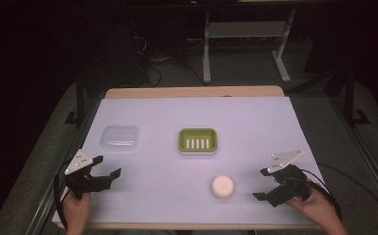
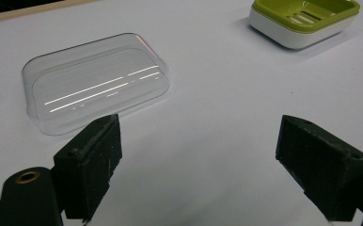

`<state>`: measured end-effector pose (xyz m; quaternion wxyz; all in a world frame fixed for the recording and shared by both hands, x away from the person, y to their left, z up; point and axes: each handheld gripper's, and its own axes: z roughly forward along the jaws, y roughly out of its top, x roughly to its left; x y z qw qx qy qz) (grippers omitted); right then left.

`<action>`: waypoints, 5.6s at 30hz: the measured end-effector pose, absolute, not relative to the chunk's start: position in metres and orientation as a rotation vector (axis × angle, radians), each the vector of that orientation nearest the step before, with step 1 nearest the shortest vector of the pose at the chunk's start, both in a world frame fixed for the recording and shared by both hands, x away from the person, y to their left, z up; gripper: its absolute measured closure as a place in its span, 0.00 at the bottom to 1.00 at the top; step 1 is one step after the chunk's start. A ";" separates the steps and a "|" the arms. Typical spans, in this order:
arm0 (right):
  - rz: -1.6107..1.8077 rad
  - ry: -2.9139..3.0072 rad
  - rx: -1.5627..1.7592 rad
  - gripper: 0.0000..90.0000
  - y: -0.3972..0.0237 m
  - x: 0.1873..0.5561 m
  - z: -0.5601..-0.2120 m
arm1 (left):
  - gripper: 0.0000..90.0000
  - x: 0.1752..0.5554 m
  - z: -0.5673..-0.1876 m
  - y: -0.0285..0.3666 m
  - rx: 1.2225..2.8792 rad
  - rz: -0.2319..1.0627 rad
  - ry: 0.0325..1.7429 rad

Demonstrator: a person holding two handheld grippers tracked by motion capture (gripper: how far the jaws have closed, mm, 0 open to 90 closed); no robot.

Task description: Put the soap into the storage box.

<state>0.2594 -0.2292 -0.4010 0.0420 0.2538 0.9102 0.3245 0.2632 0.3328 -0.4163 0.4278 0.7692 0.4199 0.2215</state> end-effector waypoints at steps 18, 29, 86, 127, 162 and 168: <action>0.949 2.849 0.694 0.17 -0.205 0.270 -0.397 | 0.16 0.263 -0.416 0.333 1.916 0.556 1.048; 0.918 2.865 0.634 0.17 -0.194 0.274 -0.397 | 0.16 0.263 -0.416 0.333 1.927 0.555 1.045; 0.806 2.978 0.434 0.16 -0.128 0.291 -0.409 | 0.16 0.262 -0.414 0.335 1.906 0.554 1.044; 0.688 2.982 0.411 0.26 -0.113 0.289 -0.429 | 0.16 0.262 -0.414 0.334 1.909 0.553 1.036; 0.790 2.983 0.410 0.27 -0.117 0.299 -0.402 | 0.16 0.261 -0.414 0.335 1.905 0.555 1.041; 0.803 2.981 0.414 0.27 -0.117 0.306 -0.396 | 0.16 0.261 -0.414 0.335 1.900 0.555 1.044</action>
